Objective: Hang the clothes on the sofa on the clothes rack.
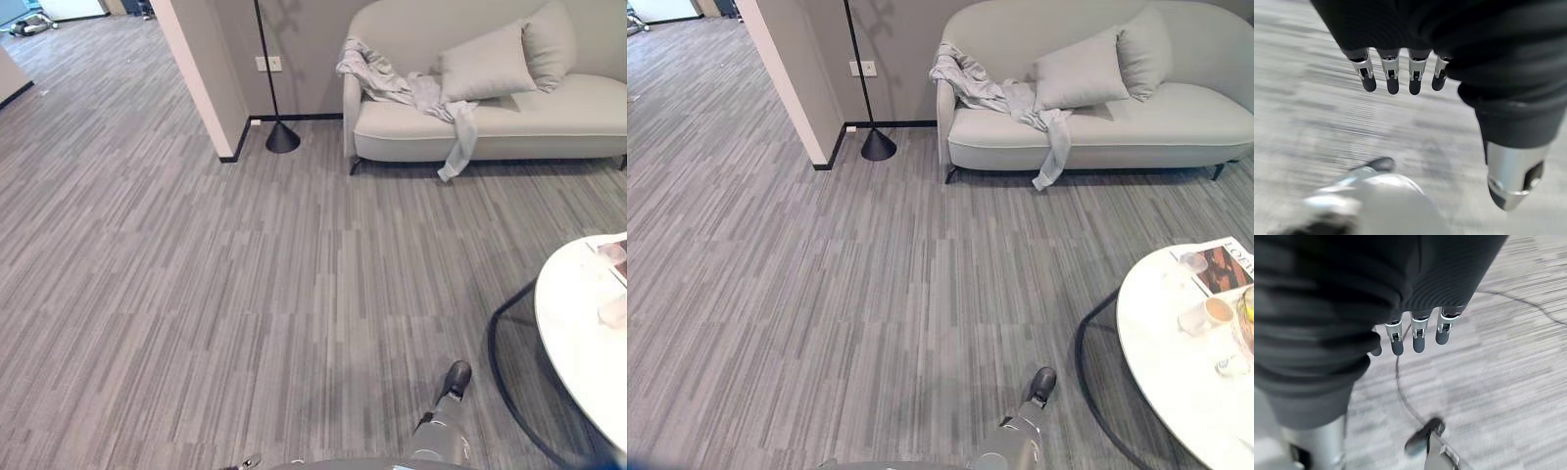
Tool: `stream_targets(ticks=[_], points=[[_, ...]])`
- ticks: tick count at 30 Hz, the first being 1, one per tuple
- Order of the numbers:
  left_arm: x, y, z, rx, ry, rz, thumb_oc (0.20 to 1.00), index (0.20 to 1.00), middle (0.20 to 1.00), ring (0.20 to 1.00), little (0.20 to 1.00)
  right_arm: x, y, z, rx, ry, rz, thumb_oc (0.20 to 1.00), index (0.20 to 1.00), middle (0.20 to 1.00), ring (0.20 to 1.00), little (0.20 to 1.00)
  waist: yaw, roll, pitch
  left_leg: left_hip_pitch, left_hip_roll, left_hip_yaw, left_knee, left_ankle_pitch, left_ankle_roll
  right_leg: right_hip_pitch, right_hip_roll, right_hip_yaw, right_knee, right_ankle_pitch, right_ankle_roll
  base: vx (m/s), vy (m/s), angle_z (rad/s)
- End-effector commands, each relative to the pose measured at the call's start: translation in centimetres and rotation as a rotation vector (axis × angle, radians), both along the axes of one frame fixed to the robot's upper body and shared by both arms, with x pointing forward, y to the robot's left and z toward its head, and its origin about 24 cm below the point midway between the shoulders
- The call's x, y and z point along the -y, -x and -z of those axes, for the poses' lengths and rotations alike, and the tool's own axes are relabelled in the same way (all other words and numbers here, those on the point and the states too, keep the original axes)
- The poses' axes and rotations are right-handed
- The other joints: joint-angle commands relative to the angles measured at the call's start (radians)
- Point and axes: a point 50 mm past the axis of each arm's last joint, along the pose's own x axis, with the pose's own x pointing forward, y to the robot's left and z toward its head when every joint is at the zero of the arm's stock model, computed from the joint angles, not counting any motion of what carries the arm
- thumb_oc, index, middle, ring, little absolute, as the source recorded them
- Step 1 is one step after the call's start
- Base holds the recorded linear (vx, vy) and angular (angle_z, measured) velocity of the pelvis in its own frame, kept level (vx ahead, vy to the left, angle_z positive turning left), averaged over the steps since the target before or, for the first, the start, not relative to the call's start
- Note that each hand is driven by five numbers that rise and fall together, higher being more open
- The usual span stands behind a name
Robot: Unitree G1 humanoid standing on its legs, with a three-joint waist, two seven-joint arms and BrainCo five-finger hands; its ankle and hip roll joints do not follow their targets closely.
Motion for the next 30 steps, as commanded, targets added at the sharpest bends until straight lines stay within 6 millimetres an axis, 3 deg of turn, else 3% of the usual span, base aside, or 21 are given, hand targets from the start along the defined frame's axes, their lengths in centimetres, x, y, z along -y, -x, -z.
stream_targets(ticks=[1, 4, 5, 6, 7, 8, 9, 10, 11, 14, 15, 17, 18, 21, 22, 23, 24, 26, 28, 29, 30], points=[[0.2, -3.7, -0.6, 0.11, -0.018, 0.013, 1.0, 1.0, 1.0, 1.0, 1.0, 0.2, -3.6, -0.2, 0.07, 0.008, -0.026, 1.0, 1.0, 1.0, 1.0, 1.0, -0.061, 0.031, 0.015, 0.14, 0.204, 0.008, 0.076, 0.077, -0.134, -0.011, 0.05, 0.107, 0.086, 0.011, 0.034, 0.45, -0.452, 0.66], [1.4, -5.8, -0.9, 0.188, 0.012, -0.002, 1.0, 1.0, 1.0, 1.0, 1.0, 0.9, -5.4, -0.6, 0.123, 0.059, -0.061, 1.0, 1.0, 1.0, 1.0, 1.0, -0.051, 0.047, 0.008, 0.038, 0.323, -0.005, 0.351, 0.372, -0.143, 0.031, 0.153, 0.055, 0.176, -0.131, -0.064, 0.39, -0.57, 0.24], [1.4, -5.8, -0.9, 0.187, 0.012, -0.002, 1.0, 1.0, 1.0, 1.0, 1.0, 0.9, -5.4, -0.6, 0.123, 0.059, -0.061, 1.0, 1.0, 1.0, 1.0, 1.0, -0.052, 0.05, 0.006, 0.033, 0.328, -0.009, 0.356, 0.371, -0.146, 0.031, 0.157, 0.051, 0.175, -0.133, -0.066, 0.44, -0.723, -0.17], [1.9, -6.6, -1.1, 0.227, 0.033, 0.011, 1.0, 1.0, 1.0, 1.0, 1.0, 1.5, -6.1, -0.8, 0.156, 0.101, -0.065, 1.0, 1.0, 1.0, 1.0, 1.0, -0.026, 0.024, 0.001, -0.053, 0.391, 0.029, 0.565, 0.5, -0.163, 0.116, 0.248, 0.034, 0.122, -0.194, -0.134, 0.31, -0.505, -0.24], [1.9, -6.6, -1.1, 0.227, 0.032, 0.011, 1.0, 1.0, 1.0, 1.0, 1.0, 1.5, -6.1, -0.8, 0.156, 0.101, -0.064, 1.0, 1.0, 1.0, 1.0, 1.0, -0.025, 0.027, 0.002, -0.055, 0.398, 0.026, 0.57, 0.5, -0.166, 0.119, 0.254, 0.032, 0.119, -0.195, -0.137, 0.45, -0.69, -0.32], [2.1, -6.9, -1.2, 0.241, 0.033, 0.027, 1.0, 1.0, 1.0, 1.0, 1.0, 1.7, -6.6, -1.0, 0.174, 0.127, -0.074, 1.0, 1.0, 1.0, 1.0, 1.0, -0.003, 0.004, 0.007, -0.106, 0.406, 0.051, 0.636, 0.48, -0.164, 0.158, 0.279, 0.036, 0.087, -0.21, -0.151, 0.27, -0.356, -0.41], [2.0, -6.9, -1.2, 0.248, 0.032, 0.036, 1.0, 1.0, 1.0, 1.0, 1.0, 2.0, -6.9, -1.1, 0.181, 0.145, -0.101, 1.0, 1.0, 1.0, 1.0, 1.0, 0.017, -0.012, 0.015, -0.172, 0.402, 0.068, 0.679, 0.415, -0.157, 0.196, 0.3, 0.04, 0.04, -0.212, -0.155, 0.54, -0.557, -0.36], [1.8, -6.7, -1.2, 0.253, 0.038, 0.013, 1.0, 1.0, 1.0, 1.0, 1.0, 2.3, -7.0, -1.2, 0.178, 0.157, -0.134, 1.0, 1.0, 1.0, 1.0, 1.0, 0.043, -0.037, 0.014, -0.282, 0.372, 0.097, 0.634, 0.353, -0.152, 0.252, 0.33, 0.057, -0.027, -0.204, -0.153, 0.52, -0.409, -0.4], [1.4, -6.1, -1.1, 0.241, 0.028, -0.021, 1.0, 1.0, 1.0, 1.0, 1.0, 2.3, -6.9, -1.2, 0.175, 0.15, -0.134, 1.0, 1.0, 1.0, 1.0, 1.0, 0.055, -0.044, 0.005, -0.309, 0.36, 0.106, 0.58, 0.341, -0.146, 0.278, 0.34, 0.076, -0.062, -0.2, -0.149, 0.48, -0.286, -0.43], [0.5, -4.9, -0.9, 0.227, 0.006, -0.115, 1.0, 1.0, 1.0, 1.0, 1.0, 2.4, -5.6, -1.0, 0.144, 0.14, -0.139, 1.0, 1.0, 1.0, 1.0, 1.0, 0.092, -0.054, -0.01, -0.392, 0.312, 0.141, 0.301, 0.35, -0.139, 0.357, 0.365, 0.086, -0.118, -0.216, -0.129, 0.41, -0.114, -0.81], [-0.1, -4.2, -0.9, 0.217, -0.002, -0.182, 1.0, 1.0, 1.0, 1.0, 1.0, 1.9, -4.9, -0.8, 0.124, 0.127, -0.168, 1.0, 1.0, 1.0, 1.0, 1.0, 0.112, -0.045, -0.017, -0.414, 0.272, 0.088, 0.07, 0.43, -0.143, 0.404, 0.389, 0.099, -0.123, -0.24, -0.119, 0.41, -0.043, -0.52], [-0.1, -4.2, -0.9, 0.217, -0.002, -0.183, 1.0, 1.0, 1.0, 1.0, 1.0, 1.9, -4.9, -0.8, 0.123, 0.127, -0.169, 1.0, 1.0, 1.0, 1.0, 1.0, 0.109, -0.047, -0.015, -0.403, 0.265, 0.088, 0.051, 0.441, -0.143, 0.408, 0.387, 0.097, -0.123, -0.241, -0.119, 0.29, -0.035, -0.54], [-0.5, -3.3, -0.7, 0.189, -0.018, -0.226, 1.0, 1.0, 1.0, 1.0, 1.0, 1.4, -4.7, -0.6, 0.11, 0.111, -0.19, 1.0, 1.0, 1.0, 1.0, 1.0, 0.13, -0.041, -0.015, -0.447, 0.289, 0.057, -0.067, 0.499, -0.161, 0.455, 0.412, 0.108, -0.123, -0.274, -0.122, 0.52, -0.131, -0.8], [-0.8, -1.9, -0.5, 0.132, -0.035, -0.233, 1.0, 1.0, 1.0, 1.0, 1.0, 1.0, -4.8, -0.5, 0.098, 0.11, -0.213, 1.0, 1.0, 1.0, 1.0, 1.0, 0.147, -0.046, -0.014, -0.506, 0.326, 0.056, -0.073, 0.498, -0.166, 0.506, 0.438, 0.129, -0.123, -0.312, -0.134, 0.46, -0.115, -0.66], [-1.0, 0.2, -0.2, 0.056, -0.047, -0.245, 1.0, 1.0, 1.0, 1.0, 1.0, 0.6, -5.7, -0.5, 0.112, 0.114, -0.239, 1.0, 1.0, 1.0, 1.0, 1.0, 0.176, -0.047, -0.021, -0.505, 0.342, 0.062, -0.073, 0.511, -0.164, 0.544, 0.467, 0.16, -0.099, -0.357, -0.147, 0.5, -0.106, -0.39], [-1.0, 0.2, -0.2, 0.056, -0.047, -0.245, 1.0, 1.0, 1.0, 1.0, 1.0, 0.6, -5.7, -0.5, 0.112, 0.114, -0.239, 1.0, 1.0, 1.0, 1.0, 1.0, 0.176, -0.047, -0.021, -0.504, 0.342, 0.062, -0.073, 0.511, -0.164, 0.544, 0.467, 0.16, -0.099, -0.357, -0.147, 0.83, -0.121, -0.2], [-1.0, 2.9, 0.0, -0.039, -0.045, -0.256, 1.0, 1.0, 1.0, 1.0, 1.0, 0.0, -6.9, -0.5, 0.143, 0.097, -0.272, 1.0, 1.0, 1.0, 1.0, 1.0, 0.192, -0.041, -0.045, -0.476, 0.336, 0.071, -0.073, 0.505, -0.139, 0.578, 0.493, 0.184, -0.068, -0.408, -0.15, 0.72, -0.041, -0.18], [-1.3, 3.8, 0.0, -0.064, -0.054, -0.281, 1.0, 1.0, 1.0, 1.0, 1.0, -0.5, -7.7, -0.6, 0.165, 0.091, -0.303, 1.0, 1.0, 1.0, 1.0, 1.0, 0.21, -0.048, -0.059, -0.457, 0.318, 0.085, -0.063, 0.514, -0.127, 0.599, 0.487, 0.202, -0.019, -0.444, -0.154, 0.7, -0.02, -0.01], [-0.8, 4.3, 0.1, -0.089, -0.042, -0.261, 1.0, 1.0, 1.0, 1.0, 1.0, -2.2, -9.1, -0.5, 0.205, 0.063, -0.405, 1.0, 1.0, 1.0, 1.0, 1.0, 0.222, -0.089, -0.079, -0.441, 0.265, 0.15, 0.017, 0.46, -0.078, 0.589, 0.426, 0.171, 0.142, -0.364, -0.09, 0.87, 0.062, -0.46], [-0.8, 2.4, 0.0, -0.028, -0.044, -0.162, 1.0, 1.0, 1.0, 1.0, 1.0, -2.7, -10.9, -1.0, 0.285, 0.063, -0.432, 1.0, 1.0, 1.0, 1.0, 1.0, 0.21, -0.104, -0.076, -0.415, 0.181, 0.195, 0.078, 0.366, -0.006, 0.484, 0.266, 0.125, 0.446, -0.075, 0.004, 0.86, 0.176, -0.32], [-0.8, 1.4, 0.0, -0.006, -0.06, -0.098, 1.0, 1.0, 1.0, 1.0, 1.0, -2.8, -11.9, -1.3, 0.325, 0.075, -0.448, 1.0, 1.0, 1.0, 1.0, 1.0, 0.196, -0.093, -0.072, -0.386, 0.162, 0.204, 0.077, 0.337, 0.015, 0.44, 0.214, 0.107, 0.537, -0.022, 0.015, 0.64, 0.177, 0.17]])
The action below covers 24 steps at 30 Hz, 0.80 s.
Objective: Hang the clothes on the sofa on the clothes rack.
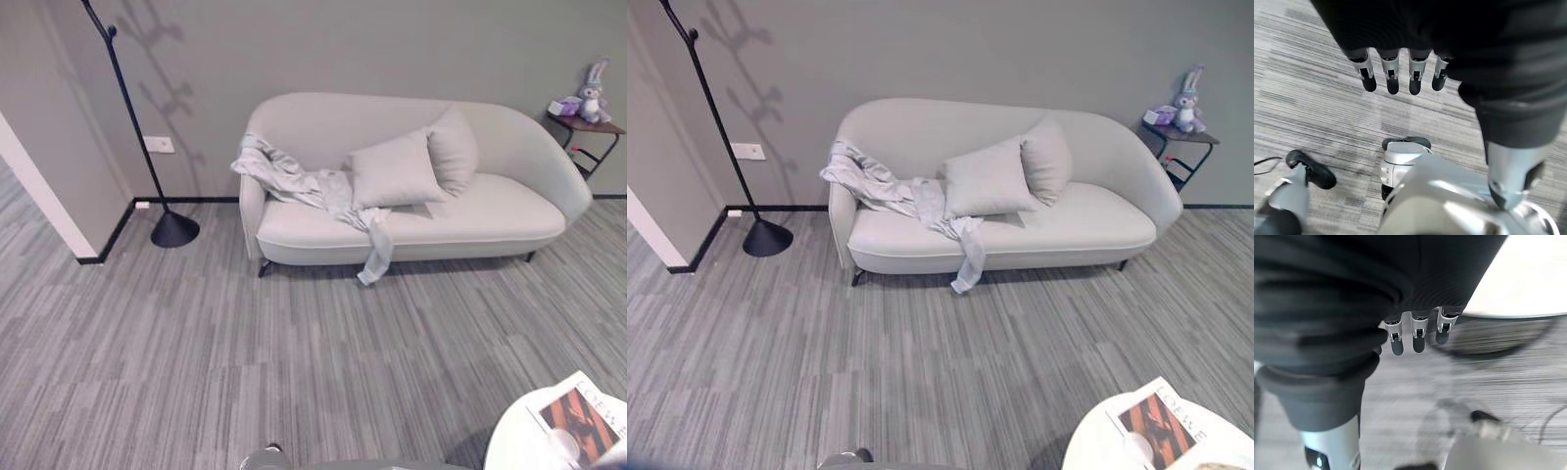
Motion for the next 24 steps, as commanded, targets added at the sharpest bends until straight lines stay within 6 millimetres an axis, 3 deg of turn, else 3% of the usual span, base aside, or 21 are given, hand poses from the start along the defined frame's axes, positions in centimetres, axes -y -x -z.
stream_targets(ticks=[1, 2, 3, 6, 8, 10, 13, 14, 16, 17, 18, 19, 20, 21, 22, 23, 24], points=[[0.8, -2.7, 0.0, 0.065, -0.006, 0.249, 1.0, 1.0, 1.0, 1.0, 1.0, 1.4, -2.7, -1.1, 0.112, 0.041, -0.02, 1.0, 1.0, 1.0, 1.0, 1.0, 0.021, 0.007, -0.007, -0.061, -0.031, 0.017, -0.115, 0.212, 0.039, -0.009, -0.14, -0.061, 0.035, 0.414, 0.111, 0.44, 0.103, 0.41], [0.5, -5.5, -0.4, 0.129, -0.04, 0.335, 1.0, 1.0, 1.0, 1.0, 1.0, 1.1, -5.6, -2.3, 0.229, 0.046, -0.044, 1.0, 1.0, 1.0, 1.0, 1.0, -0.018, 0.04, 0.018, 0.02, -0.06, 0.011, -0.15, 0.179, 0.053, -0.122, -0.187, -0.071, 0.105, 0.36, 0.096, 0.42, 0.051, 0.38], [0.4, -6.9, -0.7, 0.171, -0.055, 0.355, 1.0, 1.0, 1.0, 1.0, 1.0, 0.8, -7.1, -3.1, 0.3, 0.041, -0.068, 1.0, 1.0, 1.0, 1.0, 1.0, -0.041, 0.058, 0.031, 0.057, -0.069, -0.006, -0.168, 0.168, 0.053, -0.183, -0.171, -0.058, 0.093, 0.309, 0.079, 0.58, 0.02, 0.37], [0.8, -9.6, -1.3, 0.269, -0.076, 0.422, 1.0, 1.0, 1.0, 1.0, 1.0, 1.3, -10.3, -5.9, 0.494, 0.068, -0.106, 1.0, 1.0, 1.0, 1.0, 1.0, -0.095, 0.088, 0.046, 0.127, -0.096, -0.057, -0.202, 0.128, 0.036, -0.25, -0.137, -0.035, -0.16, 0.235, 0.048, 0.42, -0.16, 0.21], [1.1, -11.6, -1.8, 0.324, -0.094, 0.458, 1.0, 1.0, 1.0, 1.0, 1.0, 2.4, -11.0, -6.9, 0.549, 0.101, -0.092, 1.0, 1.0, 1.0, 1.0, 1.0, -0.125, 0.098, 0.052, 0.163, -0.095, -0.097, -0.204, 0.092, 0.011, -0.293, -0.148, 0.01, -0.454, 0.284, 0.058, 0.49, -0.288, 0.5], [1.5, -12.8, -2.1, 0.345, -0.104, 0.499, 1.0, 1.0, 1.0, 1.0, 1.0, 3.0, -10.8, -7.1, 0.548, 0.115, -0.092, 1.0, 1.0, 1.0, 1.0, 1.0, -0.147, 0.093, 0.054, 0.201, -0.095, -0.125, -0.208, 0.07, -0.002, -0.341, -0.188, 0.078, -0.622, 0.377, 0.086, 0.5, -0.286, 0.64], [3.1, -12.7, -1.8, 0.346, -0.062, 0.547, 1.0, 1.0, 1.0, 1.0, 1.0, 3.4, -8.7, -6.2, 0.481, 0.126, -0.125, 1.0, 1.0, 1.0, 1.0, 1.0, -0.17, 0.076, 0.051, 0.262, -0.117, -0.183, -0.185, 0.0, -0.009, -0.358, -0.232, 0.149, -0.626, 0.403, 0.109, 0.55, -0.31, 0.77], [3.4, -12.1, -1.5, 0.335, -0.046, 0.536, 1.0, 1.0, 1.0, 1.0, 1.0, 3.5, -8.1, -5.8, 0.454, 0.137, -0.142, 1.0, 1.0, 1.0, 1.0, 1.0, -0.168, 0.057, 0.048, 0.274, -0.132, -0.194, -0.164, -0.02, -0.01, -0.343, -0.243, 0.15, -0.608, 0.442, 0.116, 0.38, -0.238, 0.96], [3.7, -11.7, -1.3, 0.324, -0.029, 0.522, 1.0, 1.0, 1.0, 1.0, 1.0, 3.3, -7.8, -5.6, 0.441, 0.132, -0.16, 1.0, 1.0, 1.0, 1.0, 1.0, -0.166, 0.051, 0.049, 0.29, -0.126, -0.219, -0.139, -0.037, -0.016, -0.333, -0.24, 0.135, -0.577, 0.427, 0.115, 0.31, -0.266, 1.2], [4.3, -10.7, -0.9, 0.293, 0.0, 0.488, 1.0, 1.0, 1.0, 1.0, 1.0, 3.4, -7.7, -5.4, 0.424, 0.141, -0.171, 1.0, 1.0, 1.0, 1.0, 1.0, -0.169, 0.051, 0.054, 0.311, -0.114, -0.229, -0.11, -0.037, -0.023, -0.341, -0.229, 0.144, -0.535, 0.448, 0.114, 0.54, -0.593, 0.84], [5.1, -9.3, -0.4, 0.254, 0.056, 0.411, 1.0, 1.0, 1.0, 1.0, 1.0, 3.5, -7.9, -5.5, 0.422, 0.137, -0.179, 1.0, 1.0, 1.0, 1.0, 1.0, -0.167, 0.058, 0.067, 0.261, -0.06, -0.257, 0.045, 0.022, -0.053, -0.317, -0.199, 0.113, -0.492, 0.41, 0.087, 0.5, -0.634, 0.51], [5.0, -9.4, -0.4, 0.261, 0.052, 0.393, 1.0, 1.0, 1.0, 1.0, 1.0, 3.4, -8.1, -5.7, 0.438, 0.129, -0.179, 1.0, 1.0, 1.0, 1.0, 1.0, -0.168, 0.052, 0.067, 0.201, -0.028, -0.257, 0.16, 0.072, -0.071, -0.297, -0.19, 0.091, -0.494, 0.396, 0.068, 0.32, -0.465, 0.21], [5.0, -9.4, -0.4, 0.261, 0.052, 0.393, 1.0, 1.0, 1.0, 1.0, 1.0, 3.4, -8.1, -5.7, 0.438, 0.129, -0.179, 1.0, 1.0, 1.0, 1.0, 1.0, -0.169, 0.052, 0.066, 0.2, -0.028, -0.257, 0.16, 0.072, -0.071, -0.298, -0.19, 0.09, -0.494, 0.396, 0.068, 0.2, -0.314, 0.18], [4.8, -9.7, -0.5, 0.273, 0.042, 0.39, 1.0, 1.0, 1.0, 1.0, 1.0, 3.3, -8.4, -6.2, 0.472, 0.122, -0.194, 1.0, 1.0, 1.0, 1.0, 1.0, -0.168, 0.052, 0.069, 0.167, 0.03, -0.219, 0.253, 0.154, -0.091, -0.264, -0.165, 0.059, -0.5, 0.368, 0.041, 0.36, -0.509, 0.16], [4.8, -10.4, -0.8, 0.301, 0.032, 0.439, 1.0, 1.0, 1.0, 1.0, 1.0, 3.6, -9.3, -7.2, 0.529, 0.165, -0.241, 1.0, 1.0, 1.0, 1.0, 1.0, -0.161, 0.038, 0.065, 0.137, 0.153, -0.106, 0.42, 0.278, -0.123, -0.208, -0.116, 0.017, -0.53, 0.316, -0.006, 0.53, -0.667, 0.15], [4.9, -10.6, -0.8, 0.304, 0.03, 0.471, 1.0, 1.0, 1.0, 1.0, 1.0, 4.0, -10.0, -7.9, 0.562, 0.197, -0.256, 1.0, 1.0, 1.0, 1.0, 1.0, -0.157, 0.057, 0.07, 0.121, 0.221, -0.075, 0.509, 0.269, -0.158, -0.161, -0.057, 0.007, -0.553, 0.26, -0.028, 0.54, -0.631, 0.38], [5.2, -10.9, -0.9, 0.312, 0.03, 0.518, 1.0, 1.0, 1.0, 1.0, 1.0, 4.2, -10.9, -9.1, 0.63, 0.228, -0.297, 1.0, 1.0, 1.0, 1.0, 1.0, -0.149, 0.053, 0.077, 0.089, 0.244, -0.058, 0.558, 0.27, -0.168, -0.129, -0.035, 0.006, -0.569, 0.242, -0.043, 0.5, -0.377, 0.32]])
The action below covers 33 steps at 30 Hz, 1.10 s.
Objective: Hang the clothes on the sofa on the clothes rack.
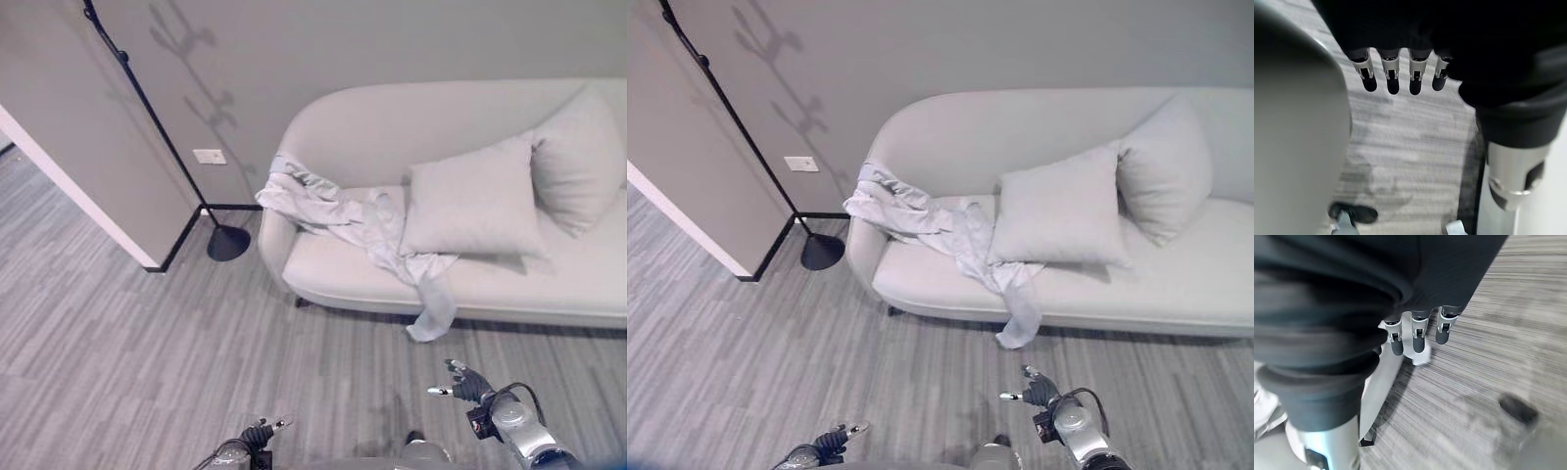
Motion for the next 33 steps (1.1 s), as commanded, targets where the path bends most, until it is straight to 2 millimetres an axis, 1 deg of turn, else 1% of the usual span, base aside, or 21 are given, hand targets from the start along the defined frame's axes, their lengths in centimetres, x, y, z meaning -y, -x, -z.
stream_targets(ticks=[1, 2, 3, 4, 5, 6, 8, 9, 10, 11, 14, 16, 19, 22, 23, 24, 25, 27, 29, 31, 33], points=[[1.2, -0.8, -0.3, 0.052, 0.024, 0.107, 1.0, 1.0, 1.0, 1.0, 1.0, 0.9, -3.5, -4.7, 0.267, 0.129, -0.131, 1.0, 1.0, 1.0, 1.0, 1.0, 0.015, -0.01, -0.001, -0.064, -0.05, 0.186, 0.173, -0.33, -0.144, 0.101, 0.013, 0.055, -0.204, 0.127, 0.047, 0.33, -0.215, 0.19], [1.3, -0.8, -0.2, 0.051, 0.025, 0.109, 1.0, 1.0, 1.0, 1.0, 1.0, 0.9, -3.4, -4.7, 0.266, 0.13, -0.129, 1.0, 1.0, 1.0, 1.0, 1.0, 0.015, -0.009, -0.002, -0.065, -0.051, 0.185, 0.173, -0.331, -0.143, 0.101, 0.011, 0.054, -0.205, 0.127, 0.048, 0.41, -0.099, -0.07], [1.4, -1.0, -0.4, 0.077, 0.021, 0.148, 1.0, 1.0, 1.0, 1.0, 1.0, 1.1, -4.5, -6.3, 0.354, 0.17, -0.141, 1.0, 1.0, 1.0, 1.0, 1.0, 0.02, -0.005, -0.013, -0.086, -0.083, 0.203, -0.008, -0.346, -0.129, 0.127, 0.015, 0.04, -0.222, 0.121, 0.062, 0.36, 0.077, -0.32], [1.3, -0.4, -0.2, 0.061, 0.017, 0.126, 1.0, 1.0, 1.0, 1.0, 1.0, 1.1, -5.4, -7.7, 0.432, 0.203, -0.145, 1.0, 1.0, 1.0, 1.0, 1.0, 0.024, 0.008, -0.026, -0.081, -0.055, 0.232, -0.227, -0.304, -0.137, 0.138, 0.008, 0.017, -0.228, 0.113, 0.082, 0.46, 0.126, -0.34], [1.1, -0.2, -0.2, 0.059, 0.012, 0.096, 1.0, 1.0, 1.0, 1.0, 1.0, 1.0, -5.9, -8.4, 0.473, 0.225, -0.16, 1.0, 1.0, 1.0, 1.0, 1.0, 0.029, 0.012, -0.031, -0.071, -0.059, 0.225, -0.343, -0.274, -0.137, 0.141, 0.006, 0.015, -0.233, 0.105, 0.09, 0.37, 0.167, -0.57], [0.9, 0.0, -0.1, 0.058, 0.013, 0.044, 1.0, 1.0, 1.0, 1.0, 1.0, 0.7, -6.5, -9.0, 0.511, 0.248, -0.174, 1.0, 1.0, 1.0, 1.0, 1.0, 0.037, 0.015, -0.036, -0.057, -0.06, 0.203, -0.445, -0.228, -0.141, 0.152, 0.007, 0.011, -0.234, 0.093, 0.096, 0.36, 0.133, -0.5], [0.5, 0.3, -0.1, 0.066, 0.027, -0.09, 1.0, 1.0, 1.0, 1.0, 1.0, 0.2, -7.3, -9.1, 0.537, 0.264, -0.183, 1.0, 1.0, 1.0, 1.0, 1.0, 0.056, 0.021, -0.041, -0.05, -0.031, 0.155, -0.538, -0.165, -0.158, 0.184, 0.008, 0.005, -0.232, 0.073, 0.104, 0.46, 0.145, -0.44], [0.1, 1.1, 0.1, 0.053, 0.033, -0.194, 1.0, 1.0, 1.0, 1.0, 1.0, -0.6, -8.0, -9.1, 0.547, 0.284, -0.224, 1.0, 1.0, 1.0, 1.0, 1.0, 0.08, 0.026, -0.051, -0.046, 0.018, 0.15, -0.56, -0.1, -0.18, 0.211, 0.004, -0.002, -0.224, 0.057, 0.113, 0.37, 0.141, -0.21], [0.1, 1.1, 0.1, 0.055, 0.033, -0.199, 1.0, 1.0, 1.0, 1.0, 1.0, -0.7, -8.1, -9.1, 0.549, 0.284, -0.227, 1.0, 1.0, 1.0, 1.0, 1.0, 0.079, 0.03, -0.047, -0.049, 0.025, 0.161, -0.559, -0.089, -0.171, 0.206, 0.009, -0.007, -0.221, 0.064, 0.108, 0.56, 0.206, -0.12], [0.4, 1.7, 0.3, 0.035, 0.053, -0.244, 1.0, 1.0, 1.0, 1.0, 1.0, -1.8, -8.2, -8.7, 0.547, 0.254, -0.244, 1.0, 1.0, 1.0, 1.0, 1.0, 0.085, 0.038, -0.062, -0.023, 0.013, 0.171, -0.563, -0.131, -0.176, 0.243, 0.003, 0.0, -0.22, 0.038, 0.123, 0.36, 0.144, -0.05], [0.5, 1.9, 0.4, 0.018, 0.042, -0.161, 1.0, 1.0, 1.0, 1.0, 1.0, -3.3, -8.7, -8.6, 0.552, 0.274, -0.339, 1.0, 1.0, 1.0, 1.0, 1.0, 0.098, 0.042, -0.069, -0.055, -0.015, 0.195, -0.527, -0.148, -0.179, 0.266, -0.028, -0.005, -0.214, 0.038, 0.127, 0.42, 0.215, 0.09], [0.5, 1.2, 0.2, 0.043, 0.035, -0.093, 1.0, 1.0, 1.0, 1.0, 1.0, -4.2, -9.4, -8.9, 0.57, 0.309, -0.399, 1.0, 1.0, 1.0, 1.0, 1.0, 0.11, 0.038, -0.063, -0.084, -0.033, 0.199, -0.507, -0.17, -0.174, 0.261, -0.055, -0.013, -0.206, 0.037, 0.133, 0.25, 0.189, 0.02], [-0.2, 0.1, -0.3, 0.095, 0.031, -0.115, 1.0, 1.0, 1.0, 1.0, 1.0, -5.4, -10.8, -9.4, 0.6, 0.317, -0.416, 1.0, 1.0, 1.0, 1.0, 1.0, 0.131, 0.029, -0.04, -0.149, -0.052, 0.186, -0.471, -0.202, -0.165, 0.232, -0.089, -0.027, -0.202, 0.051, 0.144, 0.09, 0.112, 0.56], [-0.7, -0.7, -0.7, 0.134, 0.02, -0.153, 1.0, 1.0, 1.0, 1.0, 1.0, -6.0, -13.0, -11.4, 0.696, 0.368, -0.397, 1.0, 1.0, 1.0, 1.0, 1.0, 0.161, 0.025, 0.012, -0.257, -0.06, 0.154, -0.41, -0.221, -0.158, 0.173, -0.112, -0.039, -0.193, 0.079, 0.157, -0.03, 0.048, 0.38], [-0.8, -0.8, -0.7, 0.136, 0.02, -0.154, 1.0, 1.0, 1.0, 1.0, 1.0, -6.1, -13.1, -11.4, 0.698, 0.368, -0.397, 1.0, 1.0, 1.0, 1.0, 1.0, 0.16, 0.025, 0.011, -0.262, -0.059, 0.153, -0.406, -0.223, -0.158, 0.17, -0.111, -0.04, -0.193, 0.079, 0.158, -0.05, 0.026, 0.28], [-0.8, -0.8, -0.7, 0.142, 0.019, -0.163, 1.0, 1.0, 1.0, 1.0, 1.0, -6.0, -13.6, -11.9, 0.719, 0.384, -0.377, 1.0, 1.0, 1.0, 1.0, 1.0, 0.17, 0.027, 0.025, -0.289, -0.066, 0.14, -0.392, -0.226, -0.156, 0.158, -0.114, -0.041, -0.192, 0.084, 0.159, -0.04, 0.036, 0.37], [-1.2, -1.0, -0.9, 0.156, 0.009, -0.182, 1.0, 1.0, 1.0, 1.0, 1.0, -6.0, -14.7, -12.6, 0.747, 0.394, -0.324, 1.0, 1.0, 1.0, 1.0, 1.0, 0.187, 0.033, 0.051, -0.345, -0.067, 0.12, -0.364, -0.234, -0.154, 0.126, -0.12, -0.049, -0.184, 0.088, 0.16, -0.04, 0.047, 0.35], [-1.6, -0.7, -0.9, 0.156, 0.003, -0.215, 1.0, 1.0, 1.0, 1.0, 1.0, -5.9, -15.6, -13.2, 0.758, 0.441, -0.303, 1.0, 1.0, 1.0, 1.0, 1.0, 0.212, 0.047, 0.078, -0.398, -0.067, 0.093, -0.328, -0.238, -0.153, 0.102, -0.125, -0.056, -0.173, 0.09, 0.161, -0.01, 0.051, 0.21], [-2.0, 0.0, -0.7, 0.145, -0.005, -0.238, 1.0, 1.0, 1.0, 1.0, 1.0, -5.8, -16.5, -14.2, 0.791, 0.475, -0.287, 1.0, 1.0, 1.0, 1.0, 1.0, 0.231, 0.06, 0.106, -0.434, -0.066, 0.08, -0.304, -0.239, -0.154, 0.082, -0.128, -0.061, -0.164, 0.092, 0.163, 0.0, 0.05, 0.18], [-2.1, 0.1, -0.7, 0.145, -0.008, -0.235, 1.0, 1.0, 1.0, 1.0, 1.0, -6.0, -16.9, -14.7, 0.811, 0.501, -0.302, 1.0, 1.0, 1.0, 1.0, 1.0, 0.24, 0.064, 0.116, -0.452, -0.065, 0.071, -0.296, -0.24, -0.154, 0.071, -0.128, -0.059, -0.162, 0.093, 0.163, 0.0, 0.037, 0.15], [-2.3, 0.0, -0.8, 0.151, -0.024, -0.213, 1.0, 1.0, 1.0, 1.0, 1.0, -7.0, -18.0, -15.7, 0.833, 0.568, -0.347, 1.0, 1.0, 1.0, 1.0, 1.0, 0.265, 0.068, 0.147, -0.508, -0.064, 0.053, -0.277, -0.244, -0.152, 0.034, -0.133, -0.061, -0.155, 0.099, 0.167, 0.01, 0.049, 0.08]])
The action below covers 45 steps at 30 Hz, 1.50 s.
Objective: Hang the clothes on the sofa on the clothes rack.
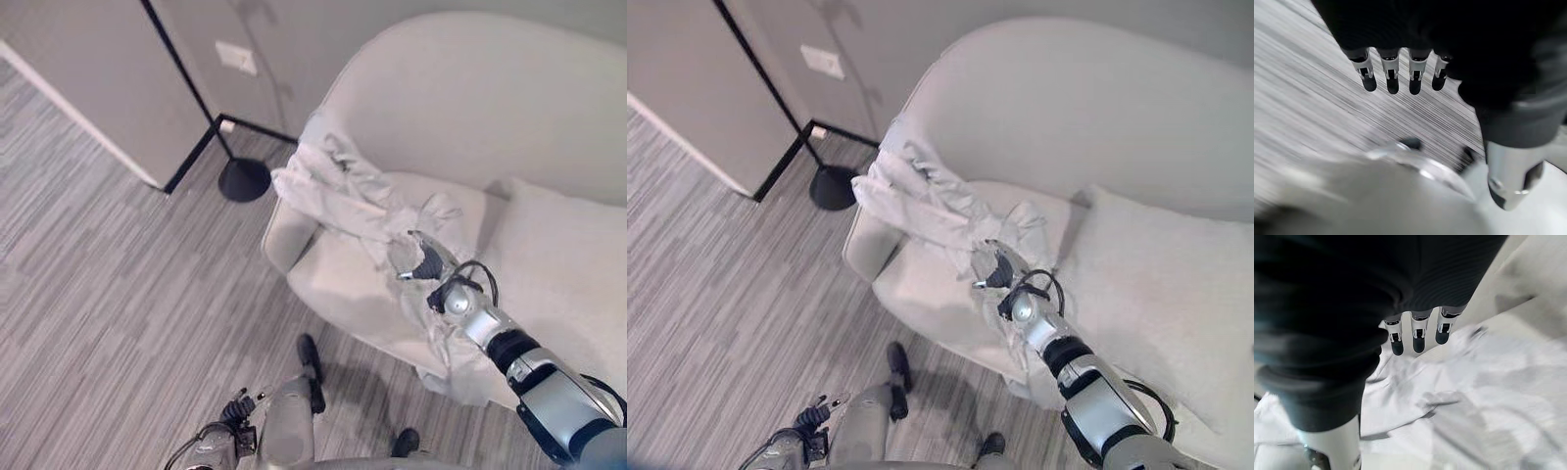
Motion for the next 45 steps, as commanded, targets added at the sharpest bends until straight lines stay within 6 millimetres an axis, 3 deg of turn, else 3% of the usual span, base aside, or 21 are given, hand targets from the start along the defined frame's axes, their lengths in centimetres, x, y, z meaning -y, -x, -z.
stream_targets(ticks=[1, 5, 7, 11, 19, 20, 21, 30, 33, 35, 36, 39, 41, 42, 43, 44, 45], points=[[0.2, 0.1, 0.0, 0.005, -0.022, 0.028, 1.0, 1.0, 1.0, 1.0, 1.0, 0.1, -1.9, -3.0, 0.123, 0.079, -0.004, 1.0, 1.0, 1.0, 1.0, 1.0, 0.047, 0.029, 0.031, -0.093, 0.193, -0.059, 0.126, 0.065, -0.234, -0.063, -0.111, 0.007, 0.015, 0.104, 0.016, 0.0, 0.019, 0.09], [0.8, -2.4, -1.0, 0.096, -0.086, 0.2, 1.0, 1.0, 1.0, 1.0, 1.0, 1.6, -3.6, -5.3, 0.181, 0.1, 0.102, 1.0, 1.0, 1.0, 1.0, 1.0, 0.077, 0.037, 0.066, -0.181, 0.186, -0.092, 0.156, 0.058, -0.227, -0.107, -0.12, -0.013, 0.03, 0.106, 0.02, 0.04, 0.038, 0.19], [1.2, -4.6, -2.2, 0.178, -0.11, 0.284, 1.0, 1.0, 1.0, 1.0, 1.0, 4.2, -4.6, -8.0, 0.275, 0.1, 0.25, 1.0, 1.0, 1.0, 1.0, 1.0, 0.103, 0.042, 0.088, -0.251, 0.176, -0.112, 0.179, 0.038, -0.212, -0.152, -0.134, -0.031, 0.062, 0.103, 0.026, 0.07, 0.053, 0.35], [1.2, -7.4, -3.7, 0.261, -0.181, 0.36, 1.0, 1.0, 1.0, 1.0, 1.0, 6.7, -4.8, -10.2, 0.361, 0.114, 0.391, 1.0, 1.0, 1.0, 1.0, 1.0, 0.118, 0.049, 0.119, -0.341, 0.168, -0.14, 0.26, -0.01, -0.184, -0.242, -0.165, -0.029, 0.159, 0.083, 0.024, 0.05, 0.076, 0.31], [1.9, -10.5, -6.3, 0.424, -0.252, 0.473, 1.0, 1.0, 1.0, 1.0, 1.0, 8.1, -5.0, -10.7, 0.267, 0.096, 0.425, 1.0, 1.0, 1.0, 1.0, 1.0, 0.144, 0.071, 0.154, -0.46, 0.165, -0.141, 0.405, -0.097, -0.152, -0.362, -0.209, -0.037, 0.278, 0.052, 0.024, 0.04, 0.067, 0.16], [1.9, -10.9, -6.7, 0.449, -0.251, 0.472, 1.0, 1.0, 1.0, 1.0, 1.0, 8.1, -5.0, -10.5, 0.23, 0.113, 0.408, 0.47, 0.47, 0.47, 0.47, 0.47, 0.15, 0.071, 0.156, -0.478, 0.166, -0.138, 0.417, -0.104, -0.15, -0.378, -0.218, -0.046, 0.286, 0.062, 0.03, 0.02, 0.067, 0.03], [1.7, -11.2, -7.3, 0.478, -0.247, 0.469, 1.0, 1.0, 1.0, 1.0, 1.0, 8.1, -4.9, -9.4, 0.124, 0.128, 0.376, 0.2, 0.2, 0.2, 0.2, 0.2, 0.152, 0.063, 0.157, -0.5, 0.164, -0.139, 0.441, -0.12, -0.144, -0.395, -0.229, -0.053, 0.302, 0.076, 0.037, 0.03, 0.047, -0.06], [0.7, -10.2, -5.9, 0.38, -0.293, 0.408, 1.0, 1.0, 1.0, 1.0, 1.0, 5.8, -3.6, -4.6, 0.018, 0.028, 0.358, 0.2, 0.2, 0.2, 0.2, 0.2, 0.097, 0.006, 0.144, -0.464, 0.188, -0.121, 0.481, -0.158, -0.143, -0.31, -0.225, -0.067, 0.259, 0.07, 0.034, 0.04, -0.007, -0.06], [0.3, -10.0, -5.6, 0.358, -0.324, 0.398, 1.0, 1.0, 1.0, 1.0, 1.0, 6.1, -2.9, -3.6, 0.04, -0.192, 0.428, 0.2, 0.2, 0.2, 0.2, 0.2, 0.036, -0.039, 0.116, -0.422, 0.197, -0.118, 0.473, -0.163, -0.149, -0.262, -0.198, -0.038, 0.215, 0.076, 0.029, 0.04, -0.061, 0.02], [0.1, -9.8, -5.5, 0.348, -0.335, 0.405, 1.0, 1.0, 1.0, 1.0, 1.0, 6.2, -2.7, -3.2, 0.037, -0.252, 0.44, 0.2, 0.2, 0.2, 0.2, 0.2, 0.025, -0.051, 0.109, -0.409, 0.2, -0.115, 0.471, -0.162, -0.15, -0.249, -0.193, -0.032, 0.203, 0.078, 0.027, 0.04, -0.061, -0.2], [-0.5, -9.2, -5.1, 0.311, -0.355, 0.4, 1.0, 1.0, 1.0, 1.0, 1.0, 6.9, -1.8, -2.5, 0.059, -0.512, 0.499, 0.2, 0.2, 0.2, 0.2, 0.2, -0.017, -0.084, 0.076, -0.368, 0.201, -0.109, 0.451, -0.159, -0.153, -0.215, -0.169, -0.015, 0.175, 0.082, 0.024, 0.05, -0.079, -0.27], [-1.5, -7.5, -4.0, 0.211, -0.366, 0.382, 1.0, 1.0, 1.0, 1.0, 1.0, 7.9, -0.3, -2.6, 0.139, -0.934, 0.524, 0.2, 0.2, 0.2, 0.2, 0.2, -0.064, -0.115, 0.032, -0.299, 0.186, -0.091, 0.399, -0.15, -0.157, -0.167, -0.153, -0.007, 0.147, 0.101, 0.028, 0.07, -0.072, -0.23], [-1.9, -6.6, -3.6, 0.166, -0.366, 0.375, 1.0, 1.0, 1.0, 1.0, 1.0, 8.1, 0.8, -3.5, 0.213, -1.138, 0.466, 0.2, 0.2, 0.2, 0.2, 0.2, -0.09, -0.122, 0.014, -0.259, 0.174, -0.083, 0.367, -0.14, -0.156, -0.151, -0.151, -0.001, 0.145, 0.119, 0.033, 0.08, 0.009, -0.12], [-2.1, -6.0, -3.3, 0.139, -0.352, 0.355, 1.0, 1.0, 1.0, 1.0, 1.0, 8.1, 2.5, -5.3, 0.325, -1.434, 0.349, 0.2, 0.2, 0.2, 0.2, 0.2, -0.108, -0.123, -0.014, -0.191, 0.146, -0.061, 0.302, -0.12, -0.155, -0.128, -0.159, -0.004, 0.147, 0.145, 0.044, 0.12, 0.051, -0.12], [-2.1, -6.1, -3.5, 0.155, -0.345, 0.366, 1.0, 1.0, 1.0, 1.0, 1.0, 8.3, 3.4, -7.3, 0.423, -1.547, 0.262, 0.2, 0.2, 0.2, 0.2, 0.2, -0.113, -0.119, -0.034, -0.152, 0.125, -0.048, 0.264, -0.109, -0.153, -0.114, -0.168, -0.009, 0.154, 0.161, 0.051, 0.11, 0.064, -0.02], [-2.1, -6.3, -3.7, 0.169, -0.344, 0.377, 1.0, 1.0, 1.0, 1.0, 1.0, 8.4, 3.7, -8.8, 0.484, -1.57, 0.204, 0.2, 0.2, 0.2, 0.2, 0.2, -0.116, -0.116, -0.043, -0.127, 0.114, -0.039, 0.243, -0.105, -0.151, -0.106, -0.174, -0.014, 0.161, 0.167, 0.056, 0.06, 0.041, 0.14], [-2.2, -6.2, -3.7, 0.168, -0.344, 0.378, 1.0, 1.0, 1.0, 1.0, 1.0, 8.4, 3.8, -8.7, 0.483, -1.57, 0.206, 0.2, 0.2, 0.2, 0.2, 0.2, -0.115, -0.118, -0.041, -0.122, 0.111, -0.037, 0.238, -0.103, -0.15, -0.104, -0.176, -0.014, 0.161, 0.167, 0.056, 0.04, 0.039, 0.04]])
